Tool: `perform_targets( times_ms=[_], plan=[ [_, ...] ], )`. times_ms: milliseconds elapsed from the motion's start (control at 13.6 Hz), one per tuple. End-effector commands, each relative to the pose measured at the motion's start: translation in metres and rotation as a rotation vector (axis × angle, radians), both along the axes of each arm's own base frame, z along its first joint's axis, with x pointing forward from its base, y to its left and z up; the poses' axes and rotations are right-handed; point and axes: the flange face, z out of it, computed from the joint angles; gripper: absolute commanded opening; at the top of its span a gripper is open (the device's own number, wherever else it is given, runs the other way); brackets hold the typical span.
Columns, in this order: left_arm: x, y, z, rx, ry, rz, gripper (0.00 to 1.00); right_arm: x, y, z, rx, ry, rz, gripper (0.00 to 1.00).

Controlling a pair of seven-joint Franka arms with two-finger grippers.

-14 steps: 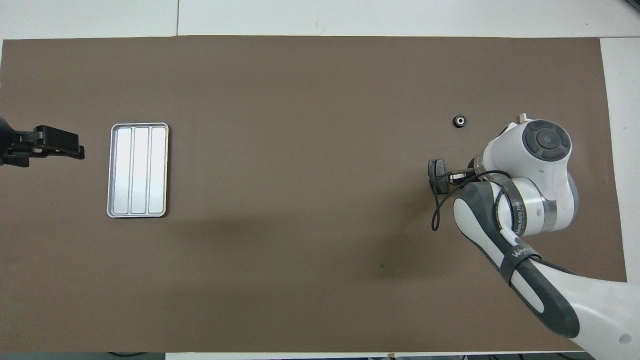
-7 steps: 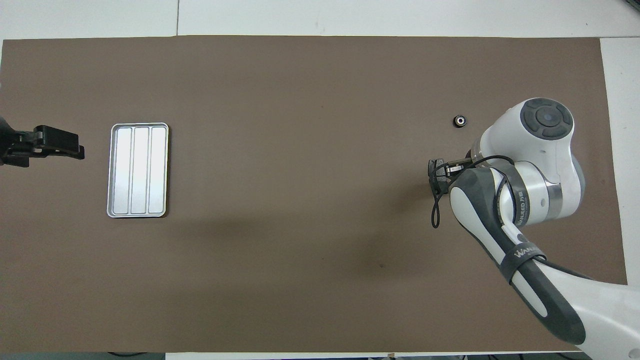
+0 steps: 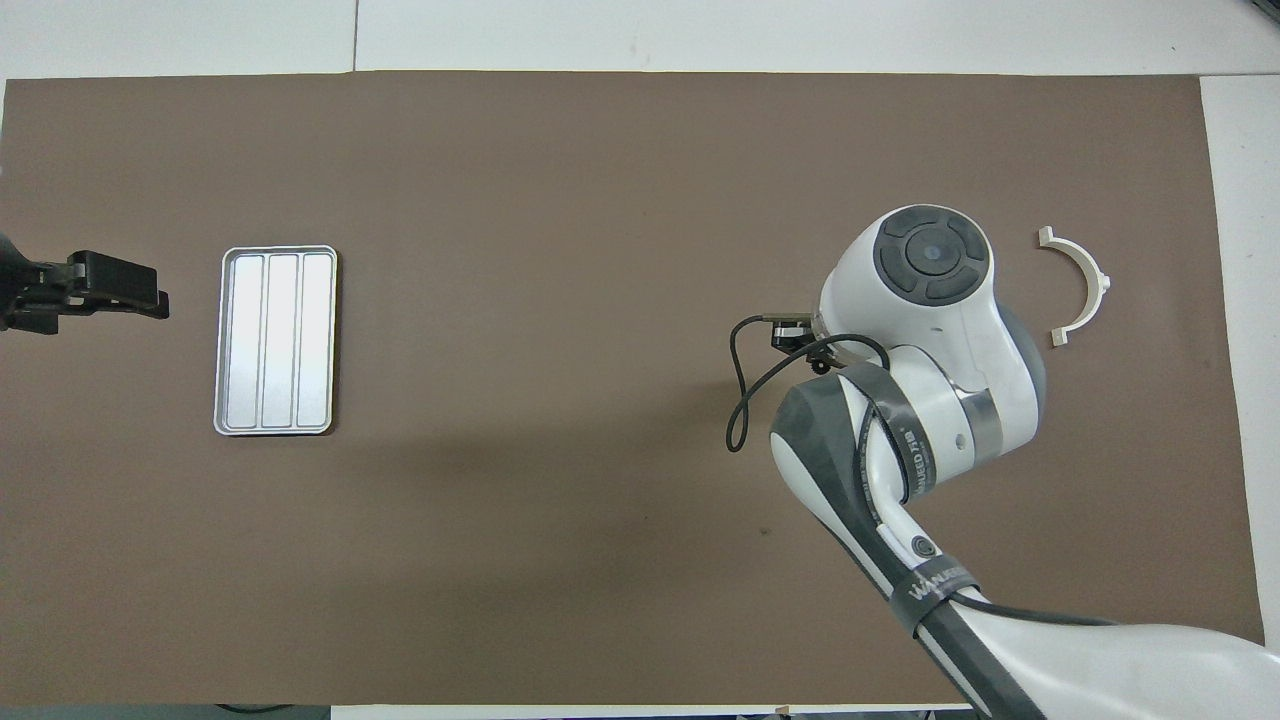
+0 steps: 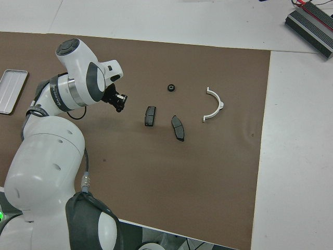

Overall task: Pick bearing gear from pile to tray
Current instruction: 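Carry the black part with the right gripper to the table center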

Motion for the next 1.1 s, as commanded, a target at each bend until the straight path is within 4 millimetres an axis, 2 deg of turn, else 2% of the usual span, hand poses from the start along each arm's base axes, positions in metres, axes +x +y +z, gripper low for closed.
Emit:
perform_targets(
  times_ms=[0,220,366,513,586,660,733,806,1026],
  plan=[
    [-0.010,0.001,0.002,0.013,0.005,-0.003,1.00,-0.002,0.033,0.010,0.054,-0.022,-0.058,0.00],
    [-0.010,0.001,0.002,0.013,0.005,-0.003,1.00,-0.003,0.083,0.026,0.071,-0.054,-0.085,0.00],
    [-0.010,0.002,0.002,0.013,0.005,-0.002,1.00,0.000,0.119,0.024,0.076,-0.068,-0.129,0.00],
    [-0.010,0.001,0.002,0.013,0.005,-0.003,1.00,0.004,0.136,0.019,0.083,-0.076,-0.149,0.00],
    [-0.010,0.001,0.002,0.015,0.005,-0.005,1.00,0.002,0.152,0.006,0.079,-0.071,-0.159,0.00],
    [-0.010,0.001,0.002,0.013,0.005,-0.005,1.00,-0.009,0.179,-0.017,0.054,-0.055,-0.167,0.00],
    [-0.010,0.001,0.002,0.013,0.005,-0.005,1.00,-0.007,0.193,-0.027,0.054,-0.063,-0.178,0.00],
    [-0.010,0.001,0.002,0.013,0.005,-0.005,1.00,0.001,0.192,-0.028,0.072,-0.088,-0.189,0.00],
    [-0.010,0.001,0.002,0.015,0.005,-0.003,1.00,-0.003,0.200,-0.037,0.079,-0.082,-0.212,0.00]
  ],
)
